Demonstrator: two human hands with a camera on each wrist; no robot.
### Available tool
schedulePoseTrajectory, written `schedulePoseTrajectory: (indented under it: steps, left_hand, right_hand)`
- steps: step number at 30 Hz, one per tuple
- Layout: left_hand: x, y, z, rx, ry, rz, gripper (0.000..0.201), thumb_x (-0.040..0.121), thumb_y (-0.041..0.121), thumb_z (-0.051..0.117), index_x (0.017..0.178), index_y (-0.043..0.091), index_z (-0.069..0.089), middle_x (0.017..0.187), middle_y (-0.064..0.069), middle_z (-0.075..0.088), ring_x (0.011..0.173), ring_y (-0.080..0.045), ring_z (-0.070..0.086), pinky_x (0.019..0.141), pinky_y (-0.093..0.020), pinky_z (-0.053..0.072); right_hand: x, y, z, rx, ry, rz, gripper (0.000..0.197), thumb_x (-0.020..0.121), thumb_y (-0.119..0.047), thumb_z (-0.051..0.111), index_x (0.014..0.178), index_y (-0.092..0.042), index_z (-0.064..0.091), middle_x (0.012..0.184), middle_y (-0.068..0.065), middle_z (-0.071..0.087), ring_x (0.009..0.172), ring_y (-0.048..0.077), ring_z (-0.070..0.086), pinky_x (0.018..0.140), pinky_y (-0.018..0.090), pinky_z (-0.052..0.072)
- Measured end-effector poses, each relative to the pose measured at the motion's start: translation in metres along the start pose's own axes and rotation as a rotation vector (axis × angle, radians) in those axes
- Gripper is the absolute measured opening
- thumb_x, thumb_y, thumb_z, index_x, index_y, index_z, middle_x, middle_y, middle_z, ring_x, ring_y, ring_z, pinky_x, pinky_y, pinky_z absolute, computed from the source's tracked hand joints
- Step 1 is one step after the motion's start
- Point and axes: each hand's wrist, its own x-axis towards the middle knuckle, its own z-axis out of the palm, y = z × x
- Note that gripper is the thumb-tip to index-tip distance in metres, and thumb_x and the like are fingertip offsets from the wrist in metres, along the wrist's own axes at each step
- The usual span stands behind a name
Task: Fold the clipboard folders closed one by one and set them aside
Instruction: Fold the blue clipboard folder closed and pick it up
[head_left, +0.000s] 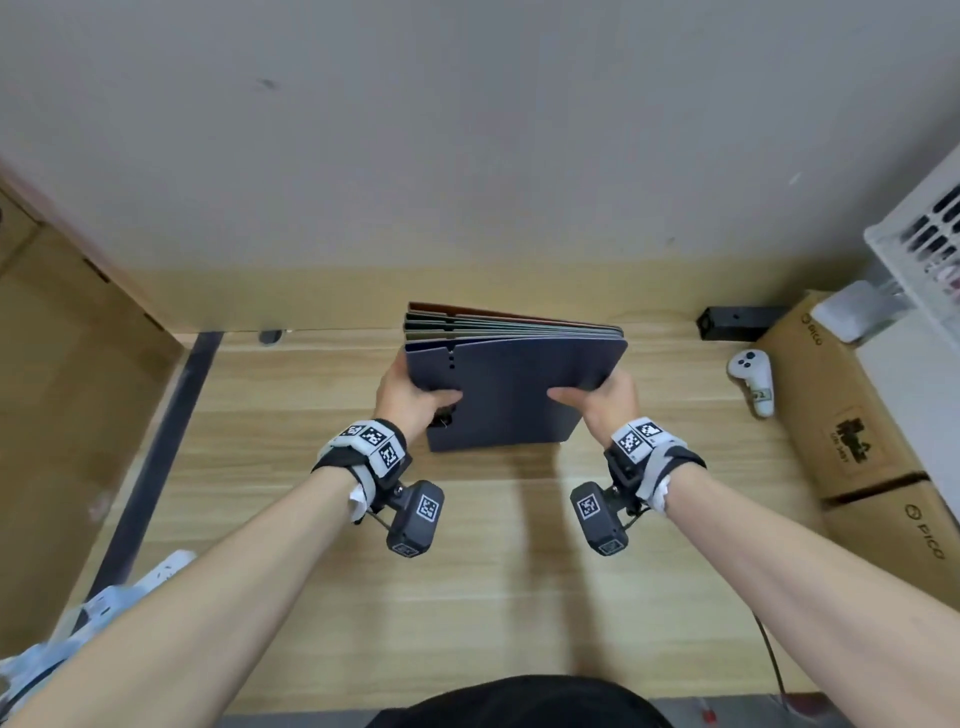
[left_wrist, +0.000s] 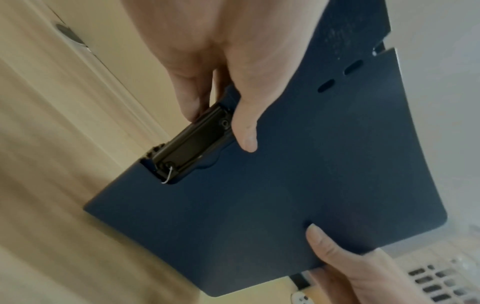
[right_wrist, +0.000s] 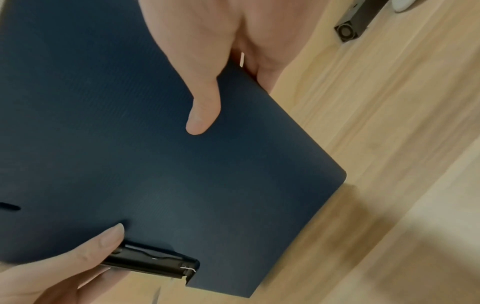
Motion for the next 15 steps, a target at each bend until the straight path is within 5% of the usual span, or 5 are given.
schedulePoseTrajectory:
  steps: [5, 9, 13, 15]
  left_hand:
    - [0.014, 0.01, -0.01, -0.001, -0.012, -0.017, 0.065, 0.058, 0.001, 0.087, 0.116, 0.013, 0.061, 0.105, 0.003, 0.07, 0.098, -0.015, 0.067, 0.086, -0.032, 0.053]
    - [0.012, -0.007, -0.012, 0.042, -0.043, -0.017, 0.069, 0.053, 0.022, 0.088, 0.118, 0.018, 0.062, 0.11, 0.005, 0.072, 0.102, -0.014, 0.068, 0.09, -0.034, 0.055]
    - [0.009, -0.011, -0.009, 0.091, -0.023, -0.002, 0.06, 0.063, 0.018, 0.086, 0.119, 0.015, 0.062, 0.112, 0.003, 0.071, 0.103, -0.014, 0.067, 0.092, -0.034, 0.054]
    - [0.007, -0.012, -0.011, 0.128, -0.041, 0.004, 0.058, 0.068, 0.015, 0.084, 0.121, 0.013, 0.06, 0.114, 0.002, 0.069, 0.103, -0.014, 0.065, 0.087, -0.026, 0.052]
  right_hand:
    - [0.015, -0.003, 0.007, -0.047, -0.064, -0.016, 0.042, 0.063, -0.01, 0.087, 0.099, -0.018, 0.067, 0.097, -0.003, 0.074, 0.091, 0.014, 0.07, 0.078, 0.028, 0.053]
    - [0.018, 0.009, 0.012, -0.09, -0.06, -0.043, 0.042, 0.069, -0.012, 0.082, 0.104, -0.022, 0.062, 0.1, -0.006, 0.07, 0.096, 0.016, 0.068, 0.085, 0.031, 0.052]
    - [0.024, 0.023, 0.018, -0.108, -0.065, -0.052, 0.05, 0.07, -0.02, 0.081, 0.116, -0.02, 0.06, 0.111, -0.004, 0.07, 0.103, 0.016, 0.067, 0.093, 0.036, 0.052]
    - [0.029, 0.029, 0.018, -0.129, -0.095, -0.053, 0.047, 0.071, -0.022, 0.08, 0.114, -0.022, 0.06, 0.11, -0.004, 0.071, 0.103, 0.017, 0.067, 0.093, 0.037, 0.052]
